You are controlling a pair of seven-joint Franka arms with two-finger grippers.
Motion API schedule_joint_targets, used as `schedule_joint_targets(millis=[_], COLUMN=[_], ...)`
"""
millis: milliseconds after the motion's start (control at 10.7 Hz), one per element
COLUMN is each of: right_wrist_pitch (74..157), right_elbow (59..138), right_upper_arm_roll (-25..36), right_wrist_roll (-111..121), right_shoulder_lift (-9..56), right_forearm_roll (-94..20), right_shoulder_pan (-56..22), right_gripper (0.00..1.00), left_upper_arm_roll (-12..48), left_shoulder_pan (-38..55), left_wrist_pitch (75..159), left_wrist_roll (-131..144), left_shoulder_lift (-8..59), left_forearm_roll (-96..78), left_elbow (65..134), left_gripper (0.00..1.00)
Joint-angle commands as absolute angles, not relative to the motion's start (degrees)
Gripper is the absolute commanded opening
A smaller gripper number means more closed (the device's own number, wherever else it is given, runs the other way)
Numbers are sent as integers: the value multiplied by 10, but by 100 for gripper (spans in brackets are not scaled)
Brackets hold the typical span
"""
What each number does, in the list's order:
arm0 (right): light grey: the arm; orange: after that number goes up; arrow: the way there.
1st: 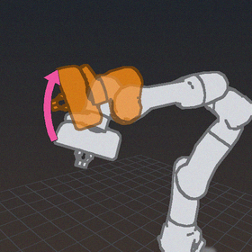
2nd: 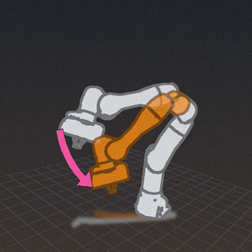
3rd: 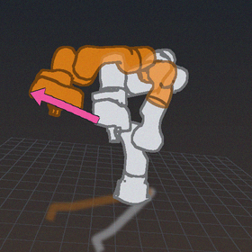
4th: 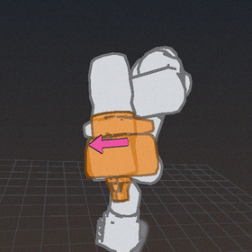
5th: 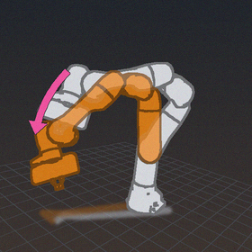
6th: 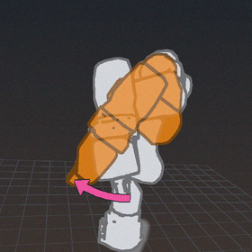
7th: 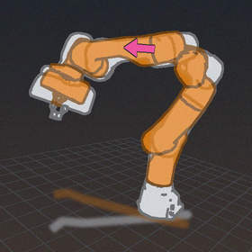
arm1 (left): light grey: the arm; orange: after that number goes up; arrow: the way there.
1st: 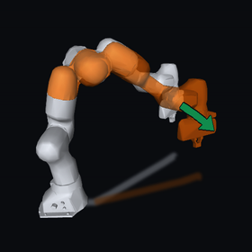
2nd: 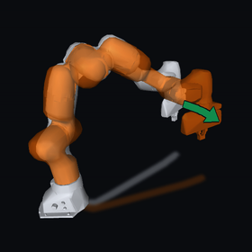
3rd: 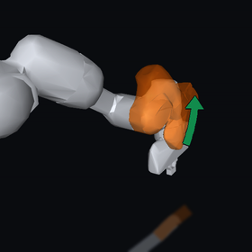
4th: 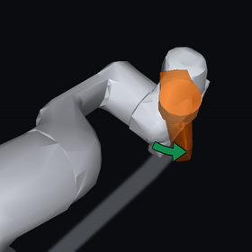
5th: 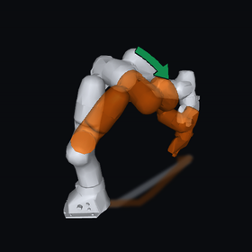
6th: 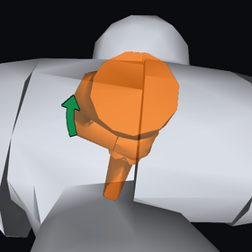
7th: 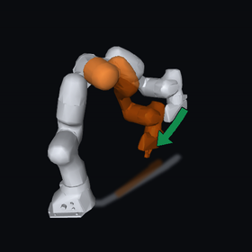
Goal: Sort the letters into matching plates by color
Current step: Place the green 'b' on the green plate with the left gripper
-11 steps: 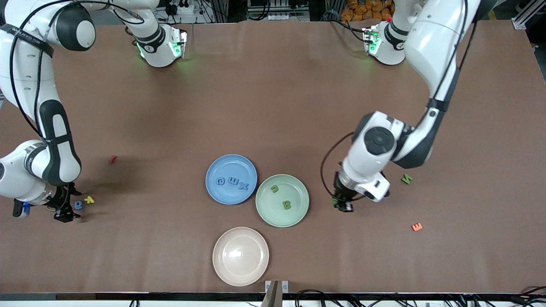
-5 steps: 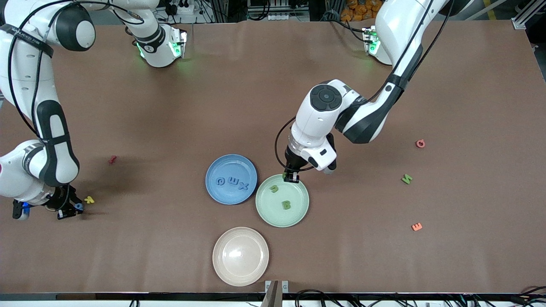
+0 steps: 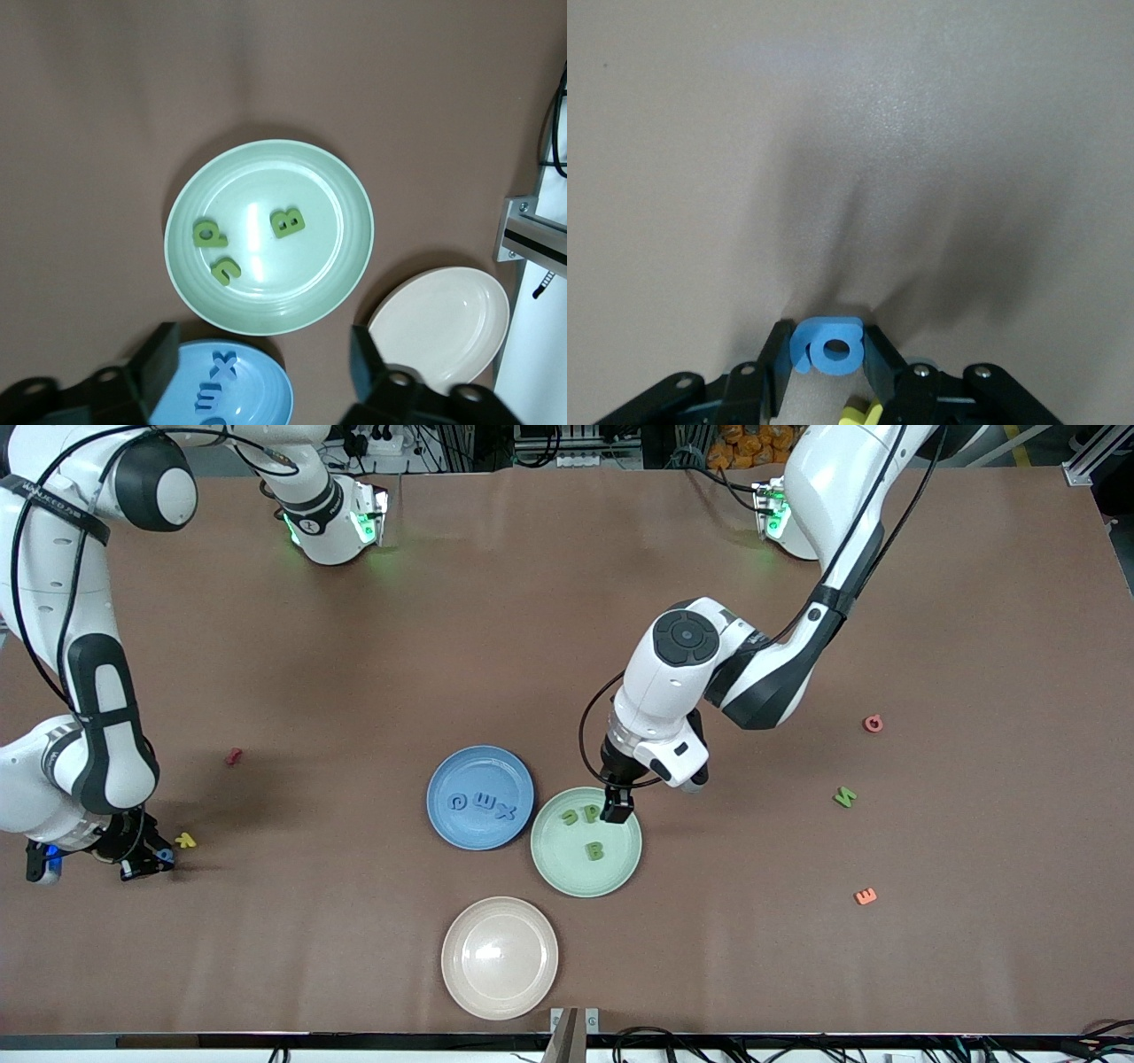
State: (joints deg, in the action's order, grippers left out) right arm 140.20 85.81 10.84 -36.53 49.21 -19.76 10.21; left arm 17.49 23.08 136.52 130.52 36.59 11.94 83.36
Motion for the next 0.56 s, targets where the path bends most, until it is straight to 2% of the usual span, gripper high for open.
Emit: schedule_joint_targets(millis=[0,187,468], right_wrist_pitch=[1403,1397,1396], right_elbow=[856,855,854], right_upper_arm_roll=[101,102,103], right_wrist_roll=[-299,-246,-179], right_shoulder_lift=[500,498,497], right_forearm_roll=[-212,-206,-204], right_shoulder_pan=[110,110,112], right_gripper=[29,29,24], left_upper_arm_roll=[170,170,170], left_shoulder_pan=[212,186,154], left_wrist_pitch=[1345,1294,1224], left_wrist_roll=[1269,1189,1073], left_shoulder_lift=[367,367,367], left_forearm_roll=[121,121,121], left_elbow=[851,864,867], left_gripper=[100,100,100])
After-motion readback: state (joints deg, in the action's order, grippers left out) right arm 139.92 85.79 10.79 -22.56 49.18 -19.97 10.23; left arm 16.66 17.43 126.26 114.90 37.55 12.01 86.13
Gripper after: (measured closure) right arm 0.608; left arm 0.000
